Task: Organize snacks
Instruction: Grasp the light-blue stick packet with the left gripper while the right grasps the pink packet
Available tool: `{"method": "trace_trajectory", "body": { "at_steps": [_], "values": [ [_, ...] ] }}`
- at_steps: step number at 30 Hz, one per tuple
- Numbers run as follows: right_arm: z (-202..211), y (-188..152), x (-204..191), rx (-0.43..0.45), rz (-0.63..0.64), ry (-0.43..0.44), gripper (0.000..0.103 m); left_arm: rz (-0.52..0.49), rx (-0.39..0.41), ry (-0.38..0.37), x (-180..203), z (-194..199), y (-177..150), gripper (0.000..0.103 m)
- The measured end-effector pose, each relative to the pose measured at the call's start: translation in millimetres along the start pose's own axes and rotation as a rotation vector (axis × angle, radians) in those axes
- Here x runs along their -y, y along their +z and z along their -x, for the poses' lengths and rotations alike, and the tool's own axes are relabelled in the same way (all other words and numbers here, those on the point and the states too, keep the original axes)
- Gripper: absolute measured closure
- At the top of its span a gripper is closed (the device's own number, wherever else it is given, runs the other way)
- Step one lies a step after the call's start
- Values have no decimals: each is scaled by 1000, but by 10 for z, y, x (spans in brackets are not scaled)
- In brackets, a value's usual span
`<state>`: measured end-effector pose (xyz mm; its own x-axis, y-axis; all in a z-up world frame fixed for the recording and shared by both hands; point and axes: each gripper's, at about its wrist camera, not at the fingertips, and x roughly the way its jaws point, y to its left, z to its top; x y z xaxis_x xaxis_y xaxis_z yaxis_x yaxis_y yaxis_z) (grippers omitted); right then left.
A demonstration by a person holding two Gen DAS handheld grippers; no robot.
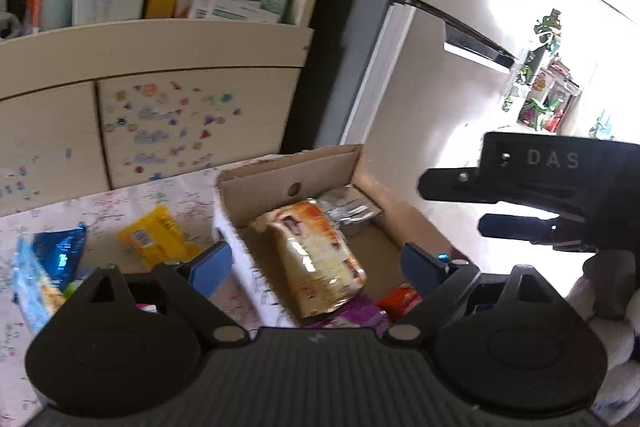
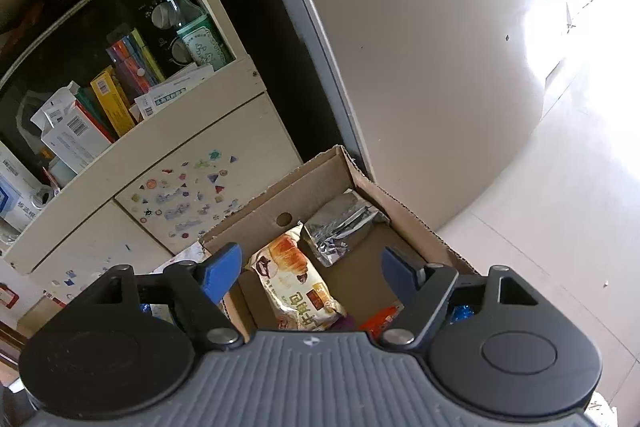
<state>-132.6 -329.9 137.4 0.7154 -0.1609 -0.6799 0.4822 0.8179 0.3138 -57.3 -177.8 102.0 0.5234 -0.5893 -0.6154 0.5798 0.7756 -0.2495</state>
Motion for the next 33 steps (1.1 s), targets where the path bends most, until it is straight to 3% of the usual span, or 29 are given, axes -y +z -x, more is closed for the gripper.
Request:
{"method": "trace_trajectory", "body": {
  "at_steps": [8, 15, 22, 28, 33],
  "values": [
    [-38, -29, -100, -21, 18, 31, 19, 53, 12, 65, -399, 248, 106, 12],
    [-132, -97, -286, -52, 59, 74, 19, 99, 57, 179, -933, 554, 212, 10],
    [-246, -212, -522, -82, 114, 120, 19, 159, 52, 258, -1354, 678, 171, 10],
    [-363, -341, -729, -120, 166, 178, 18, 206, 24, 307, -1629, 642, 132, 10],
    [-480, -464, -867, -169, 180, 252, 19, 245, -44, 338, -1791, 462, 26, 10]
  ]
}}
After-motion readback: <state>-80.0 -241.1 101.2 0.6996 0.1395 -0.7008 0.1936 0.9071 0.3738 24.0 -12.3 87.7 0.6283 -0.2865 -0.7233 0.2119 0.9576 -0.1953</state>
